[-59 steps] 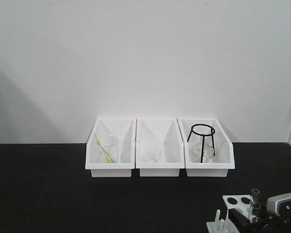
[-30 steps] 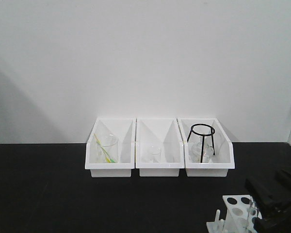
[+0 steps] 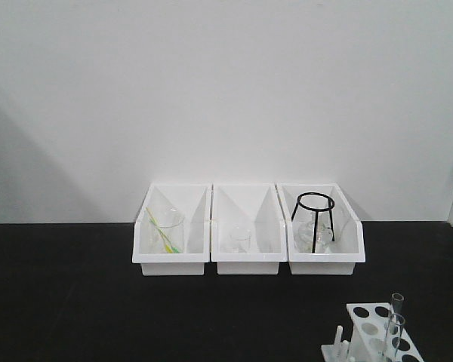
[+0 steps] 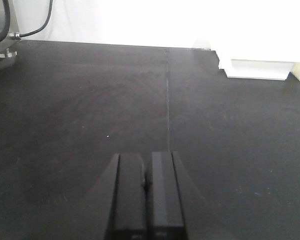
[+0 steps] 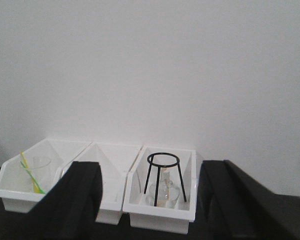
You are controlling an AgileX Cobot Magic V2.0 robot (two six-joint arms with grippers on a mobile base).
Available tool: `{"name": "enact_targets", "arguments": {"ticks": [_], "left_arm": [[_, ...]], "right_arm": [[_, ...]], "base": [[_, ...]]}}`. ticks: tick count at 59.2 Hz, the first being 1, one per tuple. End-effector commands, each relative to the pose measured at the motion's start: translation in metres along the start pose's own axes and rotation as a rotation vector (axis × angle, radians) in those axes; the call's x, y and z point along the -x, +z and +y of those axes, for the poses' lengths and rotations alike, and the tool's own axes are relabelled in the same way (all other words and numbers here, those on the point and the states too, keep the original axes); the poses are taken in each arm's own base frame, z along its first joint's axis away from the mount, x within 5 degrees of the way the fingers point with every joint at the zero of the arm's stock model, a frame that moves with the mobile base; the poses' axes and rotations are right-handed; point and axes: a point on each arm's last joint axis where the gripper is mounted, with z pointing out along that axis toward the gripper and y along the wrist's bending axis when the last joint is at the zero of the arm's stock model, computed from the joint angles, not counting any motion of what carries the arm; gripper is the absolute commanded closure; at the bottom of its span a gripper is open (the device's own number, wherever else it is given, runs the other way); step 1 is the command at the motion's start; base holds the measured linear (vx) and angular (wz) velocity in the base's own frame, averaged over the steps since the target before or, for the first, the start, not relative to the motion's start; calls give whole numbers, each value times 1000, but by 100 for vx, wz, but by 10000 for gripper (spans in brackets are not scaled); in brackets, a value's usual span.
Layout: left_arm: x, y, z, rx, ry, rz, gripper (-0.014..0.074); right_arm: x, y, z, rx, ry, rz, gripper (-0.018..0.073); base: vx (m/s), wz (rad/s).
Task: Flip and reinsert test tube from rack
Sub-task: 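Open the right gripper and raise it away from the rack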
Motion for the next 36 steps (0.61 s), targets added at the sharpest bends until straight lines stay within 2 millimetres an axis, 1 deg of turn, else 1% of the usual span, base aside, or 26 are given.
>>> {"name": "enact_targets", "arguments": {"ticks": [1,29,36], "left_arm": [[8,-1,-2,-23,-3,-95,603],[8,-1,-2,-23,-3,-95,603],[8,-1,-2,-23,-3,-95,603]], "right_arm": [[18,-5,2,13,-4,-98,64],[18,-6,1,11,-5,-101,64],[18,-6,1,4,-16,-95,76]], "base": [[0,0],[0,0],[0,0]]}}
